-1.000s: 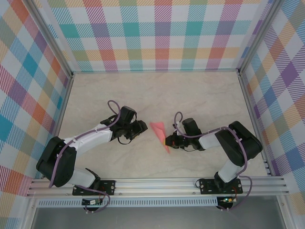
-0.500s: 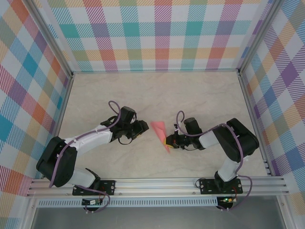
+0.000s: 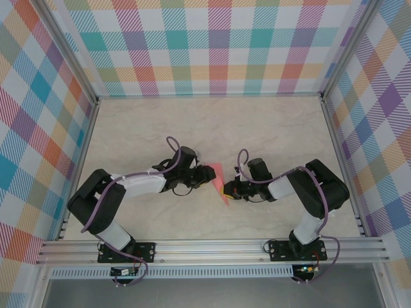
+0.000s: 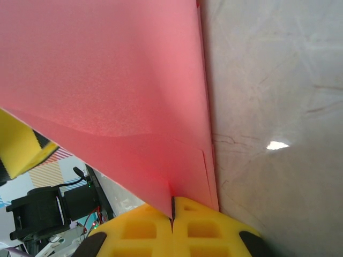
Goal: Fold a paper plane with a square sheet of paper (pick it up from the middle)
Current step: Fold the wing for the fifth time at the center of the table.
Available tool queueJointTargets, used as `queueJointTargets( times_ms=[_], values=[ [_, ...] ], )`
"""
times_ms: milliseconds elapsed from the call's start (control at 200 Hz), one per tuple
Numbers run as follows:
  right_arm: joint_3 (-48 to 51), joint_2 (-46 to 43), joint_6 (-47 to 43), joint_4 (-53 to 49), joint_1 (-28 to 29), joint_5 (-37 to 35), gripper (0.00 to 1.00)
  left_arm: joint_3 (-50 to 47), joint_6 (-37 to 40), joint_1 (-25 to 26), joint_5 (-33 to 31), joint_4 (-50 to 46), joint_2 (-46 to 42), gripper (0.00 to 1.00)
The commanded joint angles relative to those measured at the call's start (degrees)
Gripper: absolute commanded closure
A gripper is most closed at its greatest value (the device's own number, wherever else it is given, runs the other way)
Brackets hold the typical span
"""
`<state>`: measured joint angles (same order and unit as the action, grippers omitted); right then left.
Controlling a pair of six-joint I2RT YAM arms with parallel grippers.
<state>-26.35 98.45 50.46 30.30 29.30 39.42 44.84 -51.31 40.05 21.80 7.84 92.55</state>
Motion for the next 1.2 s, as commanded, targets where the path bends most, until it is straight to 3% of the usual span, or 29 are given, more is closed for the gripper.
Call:
queueJointTargets(
  times_ms=[0, 380, 835, 1195],
  values=[
    [1.36, 0.4, 0.66, -5.88, -0.21, -4.48, 0.98, 1.79, 1.48, 1.24, 2.4, 6.07, 1.95, 0.57],
    [1.39, 1.2, 0.52, -6.3, -0.27, -4.61, 0.98, 2.81, 1.6, 1.76, 3.34, 12.85, 8.04, 0.55],
    [1.74, 0.46, 1.48, -7.01, -0.29, -5.84, 0.98, 4.67, 2.67, 1.7, 3.16, 12.82, 12.65, 0.55],
    [2.92, -0.03, 5.93, -4.98, -0.25, -5.93, 0.99, -0.55, 4.16, 1.65, -1.7, 11.03, -2.73, 0.49]
  ],
)
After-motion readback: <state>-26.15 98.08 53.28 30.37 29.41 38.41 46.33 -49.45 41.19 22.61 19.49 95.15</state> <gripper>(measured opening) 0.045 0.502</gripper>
